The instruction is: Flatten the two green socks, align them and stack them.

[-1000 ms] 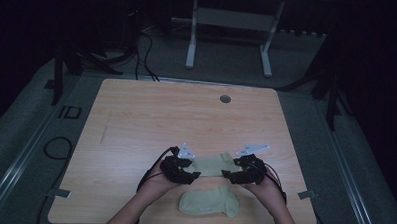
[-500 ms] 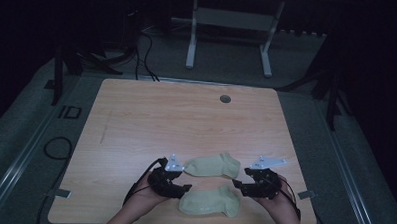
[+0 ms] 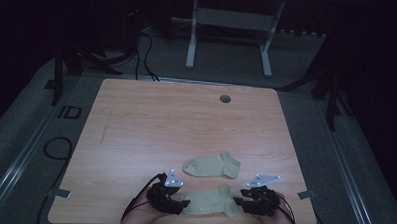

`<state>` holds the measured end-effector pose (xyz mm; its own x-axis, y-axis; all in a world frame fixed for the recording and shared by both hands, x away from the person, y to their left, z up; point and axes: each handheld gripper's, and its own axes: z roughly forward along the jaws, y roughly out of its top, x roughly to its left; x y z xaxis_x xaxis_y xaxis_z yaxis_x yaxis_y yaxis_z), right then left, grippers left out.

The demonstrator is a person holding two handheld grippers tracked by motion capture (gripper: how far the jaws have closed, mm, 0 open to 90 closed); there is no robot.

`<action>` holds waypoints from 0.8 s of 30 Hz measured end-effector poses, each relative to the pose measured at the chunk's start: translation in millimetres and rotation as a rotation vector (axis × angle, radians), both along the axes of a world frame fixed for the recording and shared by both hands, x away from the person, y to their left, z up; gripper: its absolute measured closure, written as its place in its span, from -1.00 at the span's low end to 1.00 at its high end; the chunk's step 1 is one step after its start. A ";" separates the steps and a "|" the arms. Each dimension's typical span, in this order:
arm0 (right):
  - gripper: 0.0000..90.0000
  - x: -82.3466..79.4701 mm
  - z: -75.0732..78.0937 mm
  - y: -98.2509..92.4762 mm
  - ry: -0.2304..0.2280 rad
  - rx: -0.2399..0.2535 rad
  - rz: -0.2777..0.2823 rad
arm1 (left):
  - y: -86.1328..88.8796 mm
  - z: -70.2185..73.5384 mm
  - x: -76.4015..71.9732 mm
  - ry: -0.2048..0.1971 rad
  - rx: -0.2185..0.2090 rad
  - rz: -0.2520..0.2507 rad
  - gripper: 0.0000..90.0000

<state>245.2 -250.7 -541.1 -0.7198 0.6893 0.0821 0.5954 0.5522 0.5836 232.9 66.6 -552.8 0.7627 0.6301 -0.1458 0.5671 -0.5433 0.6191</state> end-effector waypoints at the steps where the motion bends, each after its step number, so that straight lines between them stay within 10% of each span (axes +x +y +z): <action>1: 0.27 -0.8 -2.1 1.6 -0.001 -0.020 0.002 | -0.1 -1.7 -0.3 0.002 0.005 0.004 -0.12; 15: 0.82 -9.6 -6.9 10.6 -0.030 -0.062 0.032 | -1.9 -5.9 -7.3 -0.021 -0.003 0.002 0.93; 24: 0.84 -11.9 15.3 5.4 -0.033 0.002 0.021 | 2.8 12.8 -8.5 -0.057 -0.047 0.049 0.96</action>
<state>233.3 -245.3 -525.8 -0.7365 0.6738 0.0596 0.5640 0.5631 0.6040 224.4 69.4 -540.0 0.7390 0.6604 -0.1331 0.5554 -0.4855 0.6751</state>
